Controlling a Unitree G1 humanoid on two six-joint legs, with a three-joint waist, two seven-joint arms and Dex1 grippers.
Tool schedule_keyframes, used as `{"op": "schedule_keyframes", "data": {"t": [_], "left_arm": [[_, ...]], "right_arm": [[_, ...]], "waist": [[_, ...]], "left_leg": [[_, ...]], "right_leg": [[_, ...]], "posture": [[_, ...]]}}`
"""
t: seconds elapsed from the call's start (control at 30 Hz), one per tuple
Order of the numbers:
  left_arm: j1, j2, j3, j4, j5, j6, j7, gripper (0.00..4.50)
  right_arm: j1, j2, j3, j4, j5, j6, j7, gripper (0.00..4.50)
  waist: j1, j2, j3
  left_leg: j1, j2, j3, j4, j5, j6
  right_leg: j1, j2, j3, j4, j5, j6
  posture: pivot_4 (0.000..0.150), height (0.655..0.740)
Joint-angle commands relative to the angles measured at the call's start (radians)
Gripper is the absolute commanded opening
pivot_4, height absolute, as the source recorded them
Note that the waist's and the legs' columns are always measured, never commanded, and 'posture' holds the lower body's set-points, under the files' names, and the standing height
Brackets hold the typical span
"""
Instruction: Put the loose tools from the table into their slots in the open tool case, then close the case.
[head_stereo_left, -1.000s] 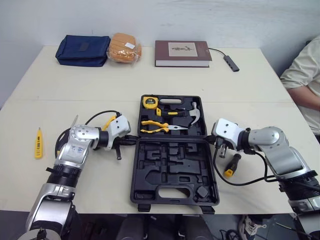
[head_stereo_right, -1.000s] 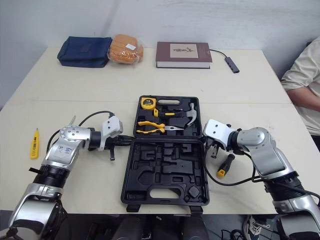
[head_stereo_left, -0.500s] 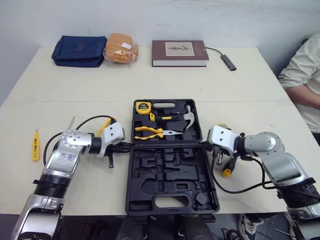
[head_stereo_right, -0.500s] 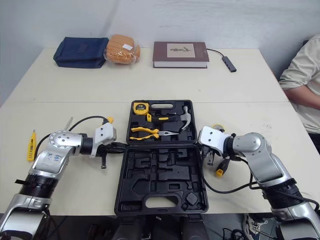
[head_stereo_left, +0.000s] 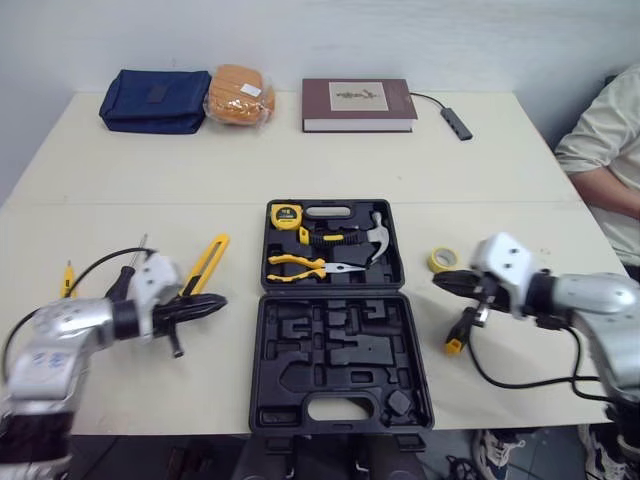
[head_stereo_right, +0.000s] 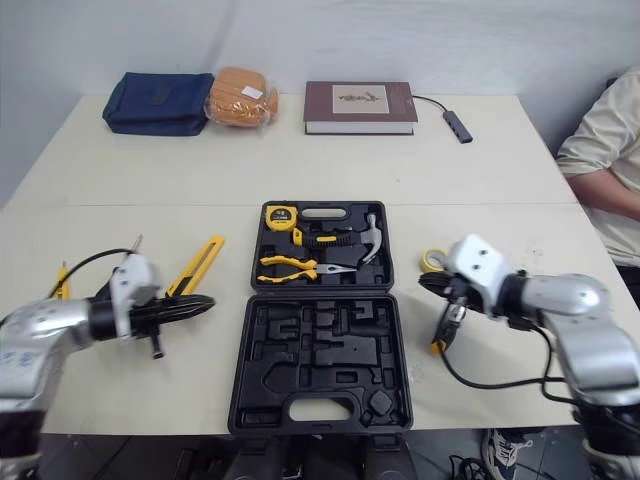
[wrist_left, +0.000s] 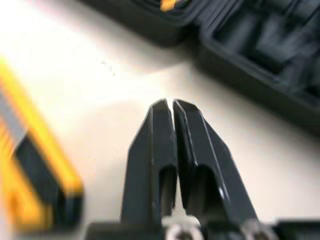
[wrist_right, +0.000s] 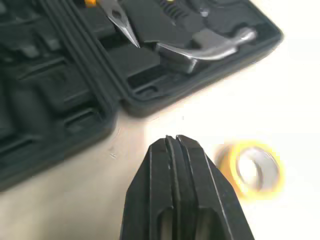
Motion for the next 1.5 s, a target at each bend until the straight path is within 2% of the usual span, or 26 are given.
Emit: {"op": "schedule_keyframes", "data": {"t": [0.03,0.07,0.13,0.27,0.47,0.57,0.67,0.83,1.03,1.13,1.23,1.4,1.5], "left_arm": [[0.159,0.016,0.245,-0.066,-0.101,0.095,-0.004,1.34],[0.212,0.012,0.331,-0.049,-0.112,0.106,0.002,1.75],[0.270,0.006,0.423,-0.024,-0.129,0.115,0.018,2.76],[0.370,0.008,0.580,0.166,-0.069,0.036,0.063,4.50],[0.425,0.056,0.726,0.472,-0.006,-0.125,0.138,4.50],[0.450,0.067,0.744,0.497,-0.015,-0.145,0.133,4.50],[0.478,0.055,0.706,0.446,-0.010,-0.158,0.123,4.50],[0.415,0.027,0.615,0.253,-0.058,-0.046,0.222,4.50],[0.315,0.006,0.474,0.038,-0.061,0.133,0.401,4.50],[0.235,0.016,0.411,0.012,-0.079,0.256,0.474,4.50],[0.154,0.031,0.326,0.036,-0.060,0.332,0.529,4.50],[0.006,0.055,0.180,0.089,-0.033,0.367,0.562,4.50],[-0.064,0.068,0.099,0.147,0.010,0.360,0.585,4.50]], "right_arm": [[0.068,-0.053,-0.244,0.014,0.129,0.113,0.037,0.98],[0.114,-0.066,-0.310,0.059,0.131,0.108,0.055,1.38],[0.175,-0.083,-0.378,0.113,0.129,0.086,0.073,2.51],[0.305,-0.147,-0.458,0.258,0.066,-0.021,0.140,4.47],[0.344,-0.227,-0.509,0.516,-0.022,-0.202,0.136,4.47],[0.345,-0.251,-0.513,0.556,-0.030,-0.244,0.135,4.47],[0.324,-0.252,-0.490,0.554,-0.021,-0.257,0.122,4.47],[0.275,-0.216,-0.414,0.418,0.043,-0.193,0.104,4.47],[0.127,-0.137,-0.289,0.047,0.304,0.073,-0.016,4.47],[-0.025,-0.099,-0.175,-0.095,0.443,0.170,-0.097,4.47],[-0.173,-0.062,-0.063,-0.163,0.537,0.214,-0.126,4.47],[-0.389,0.029,0.130,-0.212,0.585,0.217,-0.151,4.47],[-0.460,0.065,0.183,-0.198,0.594,0.212,-0.149,4.47]], "waist": [[0.000,0.000,0.000],[0.000,0.000,0.000],[0.008,0.000,0.000],[0.020,0.003,0.000],[0.017,0.004,0.001],[0.016,0.004,0.001],[0.016,0.004,0.001],[0.019,0.005,0.001],[0.013,0.005,0.001],[0.001,0.005,0.002],[-0.001,0.005,0.002],[0.000,0.003,0.001],[0.001,0.001,0.001]], "left_leg": [[0.001,0.000,0.000,0.000,0.000,0.000],[0.001,0.000,0.000,0.000,-0.001,0.000],[0.002,0.000,-0.001,-0.001,-0.001,0.000],[0.005,0.000,0.000,-0.002,-0.006,0.004],[0.005,0.000,0.004,-0.006,-0.010,0.001],[0.005,0.000,0.004,-0.007,-0.011,-0.001],[0.005,0.000,0.004,-0.008,-0.011,-0.001],[0.008,0.000,0.004,-0.013,-0.009,-0.004],[0.011,0.000,0.005,-0.017,-0.004,-0.010],[0.011,0.000,0.005,-0.017,-0.001,-0.005],[0.011,0.000,0.005,-0.017,0.000,-0.005],[0.010,0.000,0.005,-0.016,0.001,-0.006],[0.010,-0.001,0.005,-0.016,0.000,-0.005]], "right_leg": [[0.000,0.000,0.000,-0.001,0.000,0.000],[0.001,-0.001,0.000,-0.004,0.000,0.000],[0.001,-0.001,-0.001,-0.005,0.000,-0.001],[0.002,-0.001,0.001,-0.004,0.000,-0.003],[-0.002,-0.001,0.004,-0.005,-0.001,-0.005],[-0.003,-0.002,0.004,-0.005,-0.001,-0.005],[-0.003,-0.002,0.005,-0.005,-0.001,-0.005],[-0.003,-0.002,0.005,-0.005,-0.001,-0.006],[-0.003,-0.001,0.005,-0.004,-0.002,-0.008],[-0.003,-0.001,0.005,-0.003,-0.002,-0.007],[-0.003,-0.001,0.005,-0.003,-0.002,-0.007],[-0.003,-0.001,0.005,-0.003,-0.002,-0.007],[-0.003,-0.001,0.005,-0.003,-0.001,-0.007]], "posture": [[0.150,0.7400],[0.150,0.7400],[0.150,0.7400],[0.150,0.7400],[0.150,0.7400],[0.150,0.7400],[0.150,0.7400],[0.150,0.7400],[0.150,0.7400],[0.150,0.7400],[0.150,0.7400],[0.150,0.7400],[0.150,0.7400]]}}
